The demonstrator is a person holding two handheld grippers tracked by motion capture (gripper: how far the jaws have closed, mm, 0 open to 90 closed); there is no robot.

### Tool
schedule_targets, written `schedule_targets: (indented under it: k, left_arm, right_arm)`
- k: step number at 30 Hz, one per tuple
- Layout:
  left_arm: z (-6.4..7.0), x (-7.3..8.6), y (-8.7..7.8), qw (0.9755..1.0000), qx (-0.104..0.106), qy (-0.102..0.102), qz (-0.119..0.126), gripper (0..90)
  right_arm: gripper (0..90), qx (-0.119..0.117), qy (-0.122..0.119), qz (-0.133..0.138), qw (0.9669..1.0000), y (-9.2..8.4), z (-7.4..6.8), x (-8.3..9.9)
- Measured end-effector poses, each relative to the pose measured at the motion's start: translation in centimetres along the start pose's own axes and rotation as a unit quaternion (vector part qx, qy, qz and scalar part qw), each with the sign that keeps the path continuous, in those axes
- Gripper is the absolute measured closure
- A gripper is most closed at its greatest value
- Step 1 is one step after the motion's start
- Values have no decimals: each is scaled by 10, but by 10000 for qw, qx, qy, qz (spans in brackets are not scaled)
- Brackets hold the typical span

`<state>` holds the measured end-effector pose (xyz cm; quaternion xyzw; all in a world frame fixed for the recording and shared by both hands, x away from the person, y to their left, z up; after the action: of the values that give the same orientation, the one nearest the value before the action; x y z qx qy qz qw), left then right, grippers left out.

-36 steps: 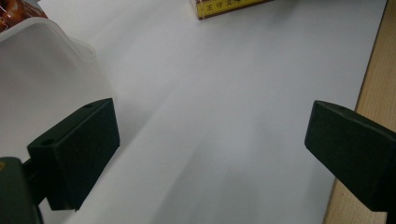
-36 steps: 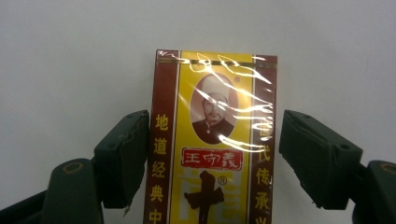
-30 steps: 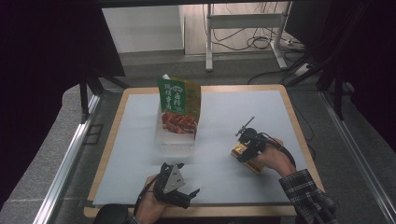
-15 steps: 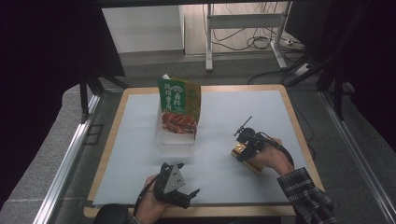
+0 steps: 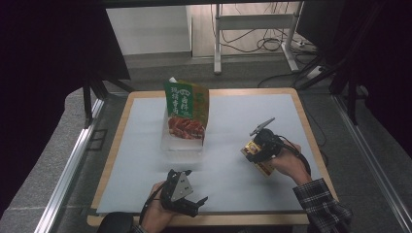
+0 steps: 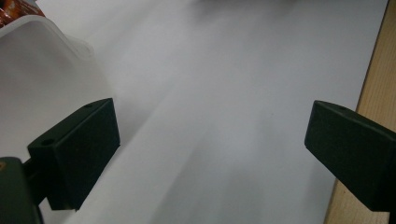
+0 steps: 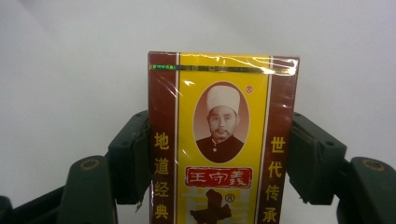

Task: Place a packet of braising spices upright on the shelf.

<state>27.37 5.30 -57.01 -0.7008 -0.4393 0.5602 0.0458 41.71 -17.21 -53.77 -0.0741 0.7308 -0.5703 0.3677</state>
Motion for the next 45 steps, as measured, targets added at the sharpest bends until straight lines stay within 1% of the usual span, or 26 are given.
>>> schedule_targets:
  k: [4,8,12,17,19,21,24,29,34,37,42,45]
  left_arm:
    - [0,0,0,10000,-7,-18,11,28]
    - [-1,0,0,10000,-10,-26,11,28]
    - [-1,0,0,10000,-16,-27,11,28]
    - [-1,0,-1,10000,-24,-11,-1,28]
    - [-2,1,-1,10000,-13,28,-34,28]
    - [-2,1,-2,10000,-18,17,-31,28]
    - [-2,0,-1,10000,-30,-35,5,28]
    - [-2,1,-2,10000,-38,-53,12,27]
    - [-2,0,-2,9999,-33,-87,40,28]
    - [-2,0,-2,10000,-26,-68,37,28]
    - [-4,0,-4,9998,-34,-146,99,28]
    - [-4,0,-5,9998,-17,-173,95,27]
  right_arm:
    - [317,-73,-14,338,9994,-7,-3,-6]
    - [317,-133,-33,572,9983,-12,-6,-10]
    - [317,-217,-14,813,9965,-15,-9,-14]
    - [317,-376,17,1096,9933,-21,-13,-20]
    - [317,-464,18,1235,9913,-24,-15,-24]
    - [317,-561,68,1371,9890,-27,-17,-27]
    - [316,-628,75,1513,9865,-30,-20,-31]
    - [316,-803,95,1805,9803,-35,-25,-39]
    - [316,-956,9,2092,9732,-40,-32,-46]
    - [316,-1048,-61,2264,9684,-42,-39,-52]
    - [316,-1172,-135,2438,9626,-42,-48,-60]
    - [316,-1239,-164,2533,9593,-43,-54,-65]
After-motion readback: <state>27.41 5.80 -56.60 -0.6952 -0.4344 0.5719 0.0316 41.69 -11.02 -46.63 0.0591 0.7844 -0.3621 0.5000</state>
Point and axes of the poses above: each handheld gripper's, and its own axes: y roughly forward along the jaws, x roughly out of its underside, z roughly to its right, the point moved 8 cm from there along y, roughly forward along the jaws, and after that the axes turned 15 degrees about y, right-handed, at the moved point
